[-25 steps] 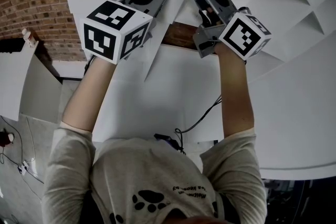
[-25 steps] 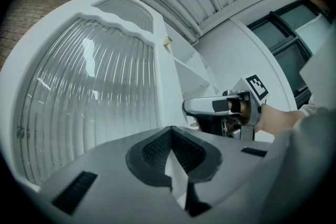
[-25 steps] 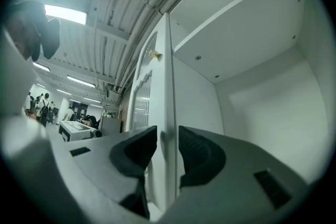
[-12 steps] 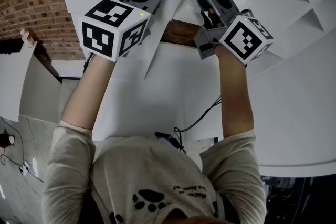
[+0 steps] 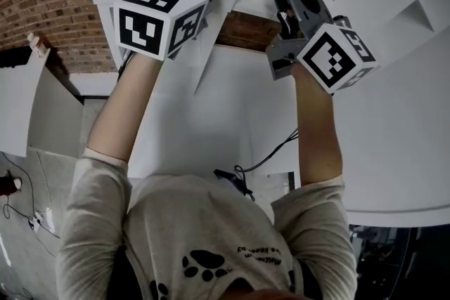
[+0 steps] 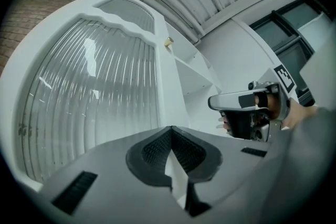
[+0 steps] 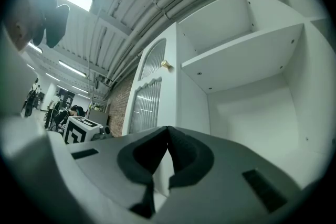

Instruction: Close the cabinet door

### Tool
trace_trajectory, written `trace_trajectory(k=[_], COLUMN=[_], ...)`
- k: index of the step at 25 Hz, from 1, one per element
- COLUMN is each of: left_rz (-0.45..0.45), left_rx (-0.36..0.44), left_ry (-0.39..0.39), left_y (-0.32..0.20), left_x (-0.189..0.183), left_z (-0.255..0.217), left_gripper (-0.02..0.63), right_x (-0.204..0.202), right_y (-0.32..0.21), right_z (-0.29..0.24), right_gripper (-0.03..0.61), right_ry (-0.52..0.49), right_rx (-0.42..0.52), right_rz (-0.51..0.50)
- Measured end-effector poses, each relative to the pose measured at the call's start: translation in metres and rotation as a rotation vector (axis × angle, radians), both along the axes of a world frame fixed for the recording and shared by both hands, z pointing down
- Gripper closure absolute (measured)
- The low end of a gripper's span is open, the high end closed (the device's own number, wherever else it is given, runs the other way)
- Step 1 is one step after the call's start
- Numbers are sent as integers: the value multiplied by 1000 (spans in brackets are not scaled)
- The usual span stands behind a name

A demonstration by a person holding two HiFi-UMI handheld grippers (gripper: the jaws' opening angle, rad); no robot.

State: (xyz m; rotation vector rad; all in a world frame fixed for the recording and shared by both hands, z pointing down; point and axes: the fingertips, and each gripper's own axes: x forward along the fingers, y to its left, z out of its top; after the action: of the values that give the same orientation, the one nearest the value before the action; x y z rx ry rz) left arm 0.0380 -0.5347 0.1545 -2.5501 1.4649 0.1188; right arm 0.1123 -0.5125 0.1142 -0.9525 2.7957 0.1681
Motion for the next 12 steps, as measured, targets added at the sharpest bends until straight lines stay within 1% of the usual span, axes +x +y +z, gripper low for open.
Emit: trace_trajectory(k=[4, 7, 12], left_rz=[-18, -23, -48], left_rx=[-11, -12, 23], left_ry=[-13, -17, -18], left_y=[4, 17, 50], left_x=[1, 3, 5], left_z=[2, 4, 4], left_gripper=[604, 604, 606], right_x=[6, 9, 11], right_y=[16, 27, 42], right_z=[7, 13, 24], right_gripper=[569, 569, 569], right_ry=[-10, -3, 4], right_rx=[4, 17, 47], right_rz=[35, 67, 122])
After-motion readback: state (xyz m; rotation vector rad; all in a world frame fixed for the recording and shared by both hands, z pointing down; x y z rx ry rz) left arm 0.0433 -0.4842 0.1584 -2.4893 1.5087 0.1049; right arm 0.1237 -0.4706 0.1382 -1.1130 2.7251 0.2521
